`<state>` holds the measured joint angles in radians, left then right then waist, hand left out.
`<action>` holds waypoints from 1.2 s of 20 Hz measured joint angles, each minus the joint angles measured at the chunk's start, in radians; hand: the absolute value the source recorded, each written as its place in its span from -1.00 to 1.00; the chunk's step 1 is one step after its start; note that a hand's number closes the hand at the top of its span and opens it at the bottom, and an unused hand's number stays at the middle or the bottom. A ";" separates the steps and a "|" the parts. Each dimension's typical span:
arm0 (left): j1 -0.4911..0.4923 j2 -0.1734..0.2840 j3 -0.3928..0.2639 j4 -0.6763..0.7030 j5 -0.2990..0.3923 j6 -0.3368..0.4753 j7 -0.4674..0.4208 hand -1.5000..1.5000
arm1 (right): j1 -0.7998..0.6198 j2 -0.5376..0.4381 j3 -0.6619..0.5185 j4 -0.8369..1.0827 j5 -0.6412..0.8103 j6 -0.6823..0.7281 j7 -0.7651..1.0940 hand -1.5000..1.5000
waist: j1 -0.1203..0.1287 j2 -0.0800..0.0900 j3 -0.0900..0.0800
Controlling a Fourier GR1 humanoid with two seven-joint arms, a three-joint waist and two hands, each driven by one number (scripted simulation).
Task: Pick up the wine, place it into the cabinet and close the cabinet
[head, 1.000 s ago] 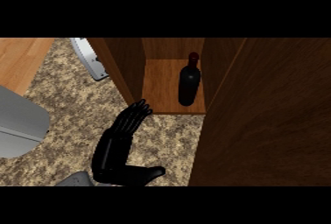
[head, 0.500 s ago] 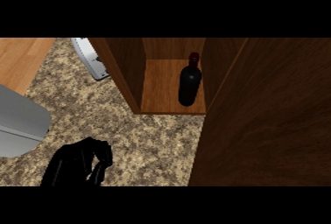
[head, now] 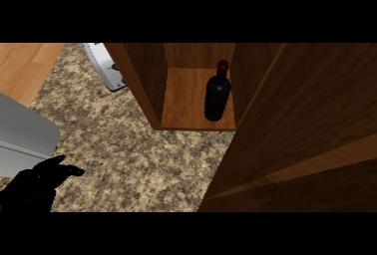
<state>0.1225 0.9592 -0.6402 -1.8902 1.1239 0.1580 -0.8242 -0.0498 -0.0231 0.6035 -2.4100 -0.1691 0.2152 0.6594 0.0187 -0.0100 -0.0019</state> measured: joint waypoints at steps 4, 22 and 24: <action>0.083 0.050 0.069 0.012 0.045 -0.070 -0.035 -1.00 | -0.085 -0.001 0.105 0.004 0.080 -0.097 0.070 1.00 | 0.008 -0.001 -0.001; 0.276 0.212 0.295 0.166 0.140 -0.368 -0.099 -1.00 | -0.454 -0.152 0.263 0.099 0.165 -0.636 0.003 1.00 | 0.041 0.002 -0.003; 0.286 0.225 0.316 0.178 0.145 -0.393 -0.094 -1.00 | -0.518 -0.112 0.239 0.164 0.160 -0.666 -0.002 1.00 | 0.045 0.004 -0.003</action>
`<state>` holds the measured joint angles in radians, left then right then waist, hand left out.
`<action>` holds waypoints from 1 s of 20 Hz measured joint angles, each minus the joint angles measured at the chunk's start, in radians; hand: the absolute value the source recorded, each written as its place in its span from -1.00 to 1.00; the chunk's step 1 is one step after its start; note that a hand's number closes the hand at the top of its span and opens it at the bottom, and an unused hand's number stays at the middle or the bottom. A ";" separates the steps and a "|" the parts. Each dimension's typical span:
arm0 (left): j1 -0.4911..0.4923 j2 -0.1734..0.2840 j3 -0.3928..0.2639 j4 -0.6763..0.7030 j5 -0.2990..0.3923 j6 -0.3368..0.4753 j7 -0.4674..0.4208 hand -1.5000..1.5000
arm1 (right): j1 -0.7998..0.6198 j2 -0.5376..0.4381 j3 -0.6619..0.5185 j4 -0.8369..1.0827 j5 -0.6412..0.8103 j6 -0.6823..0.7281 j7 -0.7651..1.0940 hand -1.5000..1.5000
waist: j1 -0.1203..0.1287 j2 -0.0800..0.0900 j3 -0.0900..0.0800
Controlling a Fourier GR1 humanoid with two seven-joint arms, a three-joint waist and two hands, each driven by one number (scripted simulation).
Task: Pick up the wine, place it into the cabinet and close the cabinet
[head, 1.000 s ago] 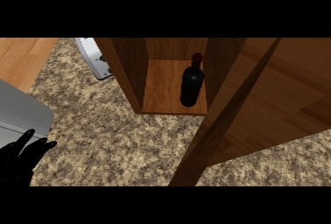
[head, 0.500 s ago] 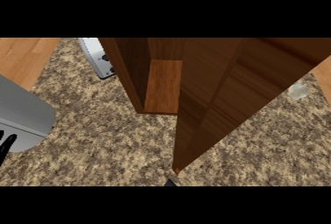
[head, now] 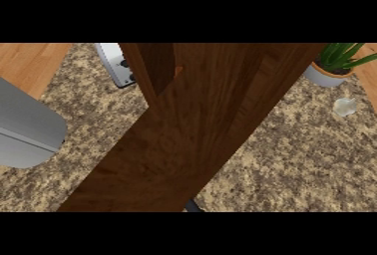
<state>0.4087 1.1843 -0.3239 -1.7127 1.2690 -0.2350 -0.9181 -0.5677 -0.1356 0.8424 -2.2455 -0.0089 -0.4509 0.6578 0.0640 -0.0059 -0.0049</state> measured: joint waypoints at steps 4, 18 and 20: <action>0.021 0.001 0.021 0.017 0.002 -0.034 0.015 -1.00 | -0.170 0.084 -0.093 0.204 -0.019 -0.043 -0.018 1.00 | 0.001 0.005 0.000; 0.088 0.001 0.164 0.115 0.001 -0.152 0.077 -1.00 | -0.547 0.134 -0.400 0.796 -0.343 0.213 -0.211 1.00 | -0.002 0.014 0.004; 0.089 -0.005 0.178 0.124 -0.003 -0.161 0.083 -1.00 | -0.558 0.131 -0.405 0.840 -0.413 0.316 -0.193 1.00 | 0.002 0.016 0.004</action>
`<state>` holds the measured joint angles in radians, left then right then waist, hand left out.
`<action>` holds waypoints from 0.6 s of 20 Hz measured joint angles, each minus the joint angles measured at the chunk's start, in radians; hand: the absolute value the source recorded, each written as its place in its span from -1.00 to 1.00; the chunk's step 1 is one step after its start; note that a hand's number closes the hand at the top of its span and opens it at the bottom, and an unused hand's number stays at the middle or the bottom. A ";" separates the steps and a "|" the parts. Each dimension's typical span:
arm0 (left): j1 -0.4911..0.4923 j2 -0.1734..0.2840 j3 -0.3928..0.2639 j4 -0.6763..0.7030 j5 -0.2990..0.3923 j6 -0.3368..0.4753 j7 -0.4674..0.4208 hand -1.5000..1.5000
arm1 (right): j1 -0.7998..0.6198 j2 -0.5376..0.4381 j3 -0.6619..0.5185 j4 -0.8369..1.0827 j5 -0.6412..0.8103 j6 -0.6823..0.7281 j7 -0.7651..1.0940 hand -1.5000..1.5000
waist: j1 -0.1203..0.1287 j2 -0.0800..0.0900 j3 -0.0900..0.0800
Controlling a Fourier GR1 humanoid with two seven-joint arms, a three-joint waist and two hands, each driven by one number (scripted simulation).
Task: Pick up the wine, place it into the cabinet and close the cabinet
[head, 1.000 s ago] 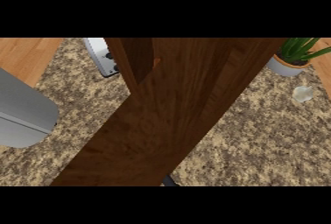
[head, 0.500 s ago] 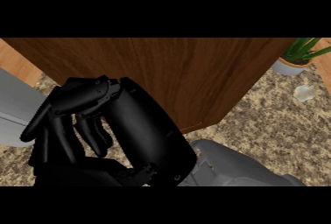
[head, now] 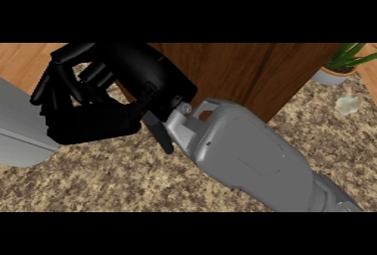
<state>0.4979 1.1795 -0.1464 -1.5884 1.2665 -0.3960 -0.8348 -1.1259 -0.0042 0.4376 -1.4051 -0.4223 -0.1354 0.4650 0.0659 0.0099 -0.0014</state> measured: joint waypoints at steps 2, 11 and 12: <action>0.001 -0.003 0.010 0.000 0.000 -0.006 0.011 -1.00 | -0.009 0.000 0.012 0.039 -0.068 0.105 0.036 1.00 | 0.004 0.001 0.000; 0.018 -0.037 0.069 0.011 -0.006 -0.038 0.057 -1.00 | -0.065 0.003 0.021 0.295 -0.270 0.455 0.087 1.00 | -0.008 -0.002 0.000; 0.026 -0.042 0.075 0.006 -0.012 -0.040 0.059 -1.00 | -0.077 0.003 0.014 0.330 -0.290 0.476 0.085 1.00 | -0.007 -0.003 0.000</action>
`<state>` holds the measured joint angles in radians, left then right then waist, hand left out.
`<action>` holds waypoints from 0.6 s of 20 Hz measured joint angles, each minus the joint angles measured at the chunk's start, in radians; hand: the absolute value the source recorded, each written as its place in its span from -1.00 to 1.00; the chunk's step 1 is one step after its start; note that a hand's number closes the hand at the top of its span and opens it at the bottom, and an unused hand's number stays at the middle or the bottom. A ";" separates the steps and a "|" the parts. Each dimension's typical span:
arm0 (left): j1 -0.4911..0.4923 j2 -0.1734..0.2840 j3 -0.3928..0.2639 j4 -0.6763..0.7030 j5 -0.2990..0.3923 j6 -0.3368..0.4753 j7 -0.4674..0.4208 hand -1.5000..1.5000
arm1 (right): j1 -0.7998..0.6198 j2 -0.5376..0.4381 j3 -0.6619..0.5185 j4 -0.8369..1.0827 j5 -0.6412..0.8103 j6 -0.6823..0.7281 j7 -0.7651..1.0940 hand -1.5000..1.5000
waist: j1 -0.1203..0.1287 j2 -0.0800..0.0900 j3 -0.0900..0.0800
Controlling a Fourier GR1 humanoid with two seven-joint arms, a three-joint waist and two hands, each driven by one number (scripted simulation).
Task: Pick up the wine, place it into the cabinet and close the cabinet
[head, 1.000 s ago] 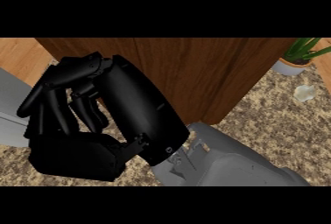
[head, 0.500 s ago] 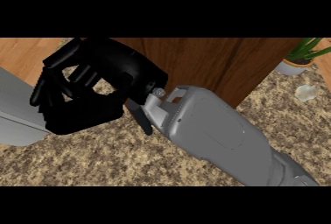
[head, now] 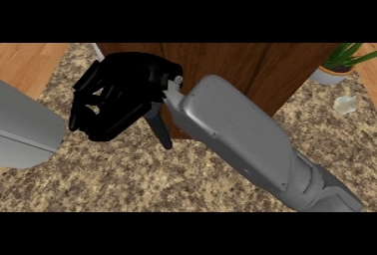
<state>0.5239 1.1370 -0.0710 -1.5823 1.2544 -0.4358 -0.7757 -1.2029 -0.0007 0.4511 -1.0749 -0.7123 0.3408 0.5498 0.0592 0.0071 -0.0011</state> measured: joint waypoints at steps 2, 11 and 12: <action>0.006 -0.004 0.020 -0.002 0.002 -0.003 0.016 -1.00 | -0.001 0.000 -0.015 0.054 -0.025 0.053 -0.017 1.00 | -0.005 -0.001 0.000; 0.001 -0.064 0.078 0.016 -0.027 -0.027 0.066 -1.00 | -0.058 0.002 -0.051 0.236 -0.094 0.196 -0.122 1.00 | -0.010 -0.013 -0.005; 0.000 -0.064 0.086 0.011 -0.024 -0.028 0.073 -1.00 | -0.064 0.001 -0.058 0.254 -0.100 0.209 -0.127 1.00 | -0.008 -0.014 -0.007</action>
<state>0.5242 1.0731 0.0151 -1.5715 1.2307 -0.4635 -0.7024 -1.2671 0.0007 0.3933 -0.8204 -0.8122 0.5501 0.4228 0.0514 -0.0072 -0.0081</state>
